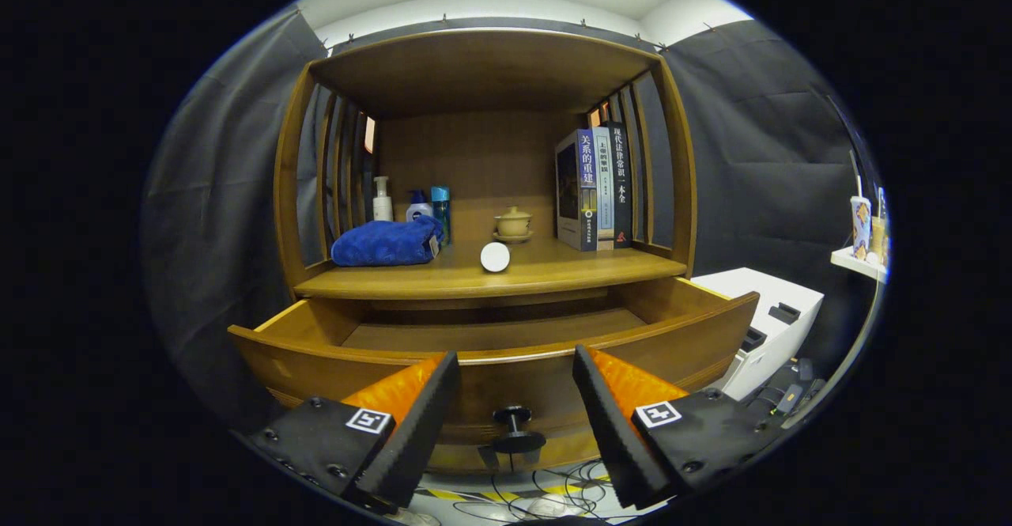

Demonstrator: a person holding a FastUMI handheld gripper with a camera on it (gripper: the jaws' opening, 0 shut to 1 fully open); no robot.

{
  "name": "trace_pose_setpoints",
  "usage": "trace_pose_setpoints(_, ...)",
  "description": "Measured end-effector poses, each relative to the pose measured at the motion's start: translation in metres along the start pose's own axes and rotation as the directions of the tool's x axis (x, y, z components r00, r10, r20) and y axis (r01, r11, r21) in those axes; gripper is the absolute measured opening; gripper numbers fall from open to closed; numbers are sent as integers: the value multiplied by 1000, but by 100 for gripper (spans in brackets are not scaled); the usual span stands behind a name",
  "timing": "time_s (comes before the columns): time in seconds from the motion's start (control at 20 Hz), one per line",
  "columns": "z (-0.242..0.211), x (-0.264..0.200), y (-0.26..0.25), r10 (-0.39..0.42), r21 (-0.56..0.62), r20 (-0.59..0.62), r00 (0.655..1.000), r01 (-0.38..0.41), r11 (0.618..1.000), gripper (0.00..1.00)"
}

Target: Pull open the drawer, take out the items inside it, and place them on the countertop above the cabinet.

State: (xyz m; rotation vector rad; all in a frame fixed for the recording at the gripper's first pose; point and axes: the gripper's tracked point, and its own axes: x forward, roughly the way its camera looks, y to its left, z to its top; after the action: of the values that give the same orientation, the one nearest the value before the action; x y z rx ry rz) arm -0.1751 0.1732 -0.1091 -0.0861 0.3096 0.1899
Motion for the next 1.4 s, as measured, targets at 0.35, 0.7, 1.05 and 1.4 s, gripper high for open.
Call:
trace_pose_setpoints(0.35, 5, 28, 4, -20, -4, -9, 1000, 20, 1000, 96)
trace_pose_setpoints(0.7, 10, 63, 9, -38, -18, -10, 999, 38, 999, 96)
trace_pose_setpoints(1.05, 15, 97, 11, -52, 9, -20, 998, 52, 999, 96)
trace_pose_setpoints(1.4, 20, 116, 14, -48, -11, 0, 999, 48, 999, 96)
